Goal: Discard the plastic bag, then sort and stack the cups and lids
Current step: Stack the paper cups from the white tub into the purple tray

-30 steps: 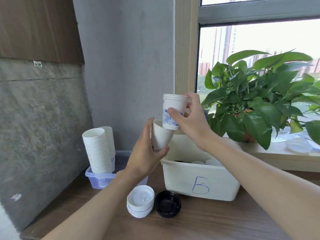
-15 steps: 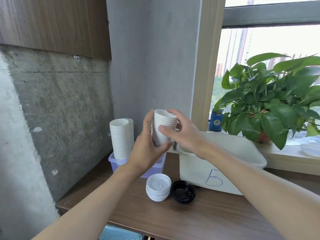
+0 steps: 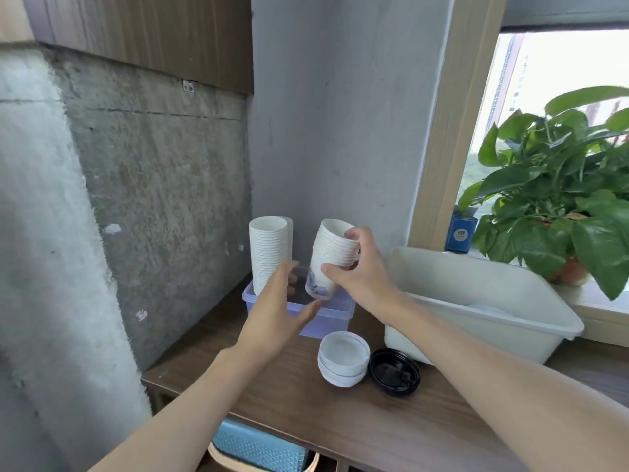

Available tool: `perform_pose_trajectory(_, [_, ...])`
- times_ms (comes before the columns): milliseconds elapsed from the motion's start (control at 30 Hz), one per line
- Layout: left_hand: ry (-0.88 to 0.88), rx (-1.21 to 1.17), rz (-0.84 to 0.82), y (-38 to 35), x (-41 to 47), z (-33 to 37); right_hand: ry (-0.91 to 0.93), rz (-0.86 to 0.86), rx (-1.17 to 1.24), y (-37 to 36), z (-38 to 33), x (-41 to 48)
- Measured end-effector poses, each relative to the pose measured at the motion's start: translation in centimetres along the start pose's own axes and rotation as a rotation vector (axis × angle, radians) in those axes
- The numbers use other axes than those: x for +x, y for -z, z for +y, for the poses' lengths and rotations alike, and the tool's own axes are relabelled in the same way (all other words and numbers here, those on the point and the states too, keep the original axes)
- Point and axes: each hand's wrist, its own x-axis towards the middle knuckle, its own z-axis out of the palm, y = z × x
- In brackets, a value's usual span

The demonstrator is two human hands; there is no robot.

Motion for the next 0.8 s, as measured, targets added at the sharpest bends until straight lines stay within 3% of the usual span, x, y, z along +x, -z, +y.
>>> perform_pose_trajectory(100, [0.065,0.131,-0.046,-0.4,-1.4,-3.5,-0.029,0.023,-0.065,-1.8,1.7,1.4])
perform_pose_trajectory(400, [0.173,0.135,-0.070,-2.0,-3.5,-9.3,-0.152,-0.051,-0.229,-7.0,6.1,5.8])
perform_pose_trajectory(800, [0.224,0.147,-0.015,-2.6,-3.0,-10.9,-0.064,-0.126,-0.425,-9.0,8.1,7.7])
